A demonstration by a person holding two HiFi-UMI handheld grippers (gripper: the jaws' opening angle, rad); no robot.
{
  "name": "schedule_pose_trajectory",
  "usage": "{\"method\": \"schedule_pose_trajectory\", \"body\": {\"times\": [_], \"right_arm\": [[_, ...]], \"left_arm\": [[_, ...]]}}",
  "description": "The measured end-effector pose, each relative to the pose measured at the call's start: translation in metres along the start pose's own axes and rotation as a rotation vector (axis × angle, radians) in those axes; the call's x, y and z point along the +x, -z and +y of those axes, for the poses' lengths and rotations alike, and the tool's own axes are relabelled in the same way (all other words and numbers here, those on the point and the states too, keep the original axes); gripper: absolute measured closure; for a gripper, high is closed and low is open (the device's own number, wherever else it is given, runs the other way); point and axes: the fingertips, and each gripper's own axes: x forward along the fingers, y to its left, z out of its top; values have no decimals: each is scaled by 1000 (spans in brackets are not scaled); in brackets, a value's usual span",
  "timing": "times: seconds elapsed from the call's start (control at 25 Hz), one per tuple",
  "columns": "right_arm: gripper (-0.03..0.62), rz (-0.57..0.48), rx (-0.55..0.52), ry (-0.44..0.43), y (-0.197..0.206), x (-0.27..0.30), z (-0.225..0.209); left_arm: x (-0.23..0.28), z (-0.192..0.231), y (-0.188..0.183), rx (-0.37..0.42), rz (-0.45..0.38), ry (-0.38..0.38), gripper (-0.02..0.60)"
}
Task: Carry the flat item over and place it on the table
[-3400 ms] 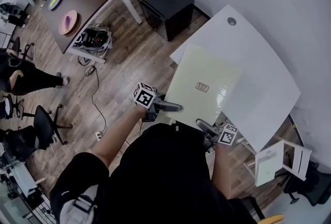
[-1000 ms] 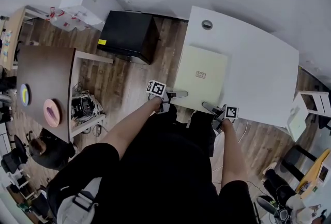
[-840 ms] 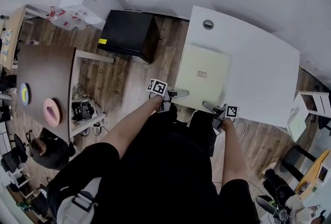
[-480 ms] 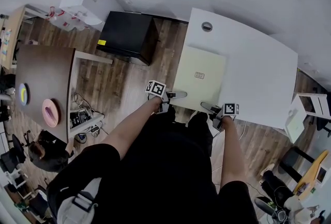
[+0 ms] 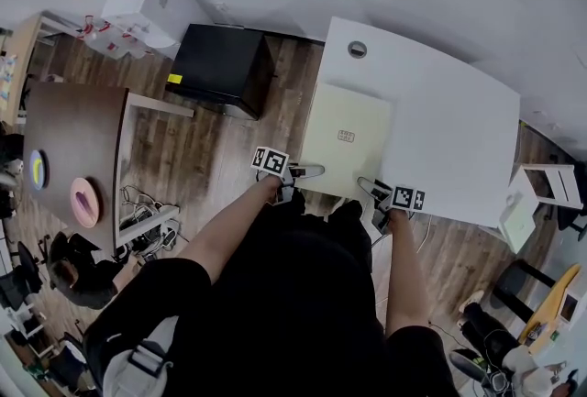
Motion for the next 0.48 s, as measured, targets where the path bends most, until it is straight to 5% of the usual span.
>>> {"method": "schedule_pose_trajectory", "body": {"times": [0.16, 0.48], "right_arm": [[243, -1, -43, 94, 3, 8, -8], [243, -35, -40, 141, 5, 4, -12]], "left_arm": [[3, 0, 0, 10, -2, -8, 270], [-1, -1, 1, 64, -68, -77, 258]]}}
